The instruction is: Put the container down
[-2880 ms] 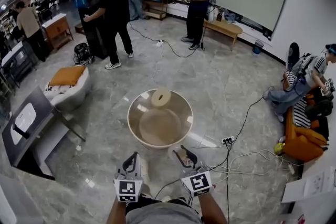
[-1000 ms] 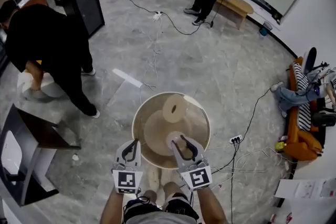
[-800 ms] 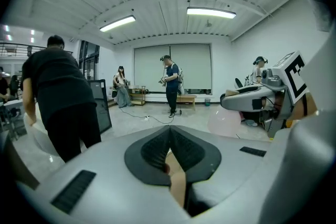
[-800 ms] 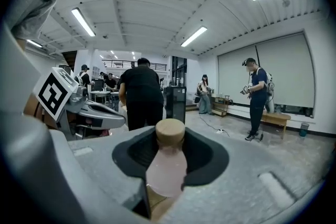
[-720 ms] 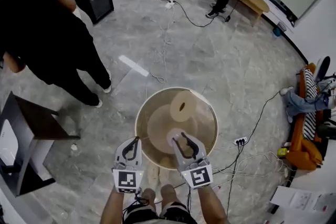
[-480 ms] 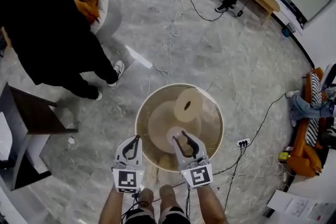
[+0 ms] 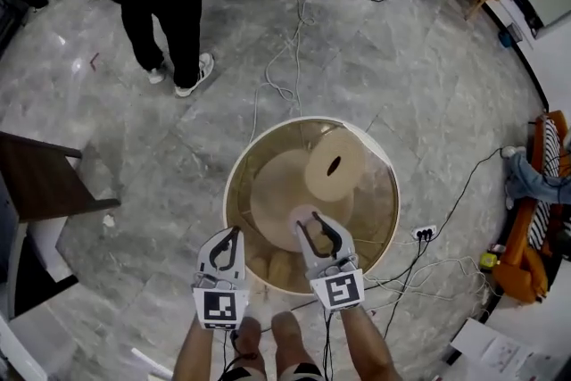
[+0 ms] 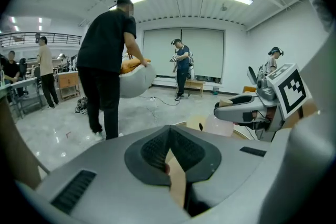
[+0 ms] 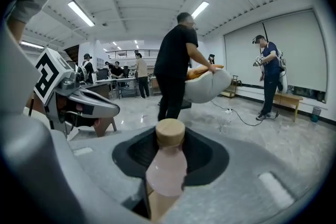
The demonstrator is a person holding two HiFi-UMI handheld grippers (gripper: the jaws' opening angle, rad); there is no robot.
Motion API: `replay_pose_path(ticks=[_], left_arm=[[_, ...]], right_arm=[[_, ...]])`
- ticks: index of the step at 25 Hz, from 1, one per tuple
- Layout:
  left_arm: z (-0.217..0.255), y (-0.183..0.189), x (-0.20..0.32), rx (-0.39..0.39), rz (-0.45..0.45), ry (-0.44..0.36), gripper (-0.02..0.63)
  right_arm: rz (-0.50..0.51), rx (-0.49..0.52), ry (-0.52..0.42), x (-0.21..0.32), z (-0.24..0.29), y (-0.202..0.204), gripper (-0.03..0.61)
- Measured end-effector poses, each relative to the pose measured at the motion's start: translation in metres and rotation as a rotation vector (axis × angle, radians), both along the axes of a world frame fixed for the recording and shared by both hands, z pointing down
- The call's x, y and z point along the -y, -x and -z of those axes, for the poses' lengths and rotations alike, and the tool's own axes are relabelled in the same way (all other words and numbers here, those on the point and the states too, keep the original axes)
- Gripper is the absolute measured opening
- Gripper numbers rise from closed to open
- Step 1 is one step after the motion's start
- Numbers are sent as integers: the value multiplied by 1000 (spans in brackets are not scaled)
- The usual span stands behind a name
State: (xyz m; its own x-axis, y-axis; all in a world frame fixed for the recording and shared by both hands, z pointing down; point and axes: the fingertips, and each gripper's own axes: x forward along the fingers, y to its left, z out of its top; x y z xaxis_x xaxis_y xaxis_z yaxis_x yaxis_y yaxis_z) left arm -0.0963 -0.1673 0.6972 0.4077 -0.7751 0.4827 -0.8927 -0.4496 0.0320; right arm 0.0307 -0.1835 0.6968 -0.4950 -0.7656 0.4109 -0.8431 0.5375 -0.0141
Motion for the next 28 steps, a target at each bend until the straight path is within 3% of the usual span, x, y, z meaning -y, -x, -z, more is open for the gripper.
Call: replay_pose_path(ticks=[6,13,28], left_arm=[[-61,9,6,19,18,22,18],[-115,20,8,-32,116,102,17],[-178,31,2,-31,163,159,18]], right_arm=[[62,-27,20,12,-67,12,133],[120,-36,40,19,-130,37,134],[191,-30,71,20,-197,60,135]])
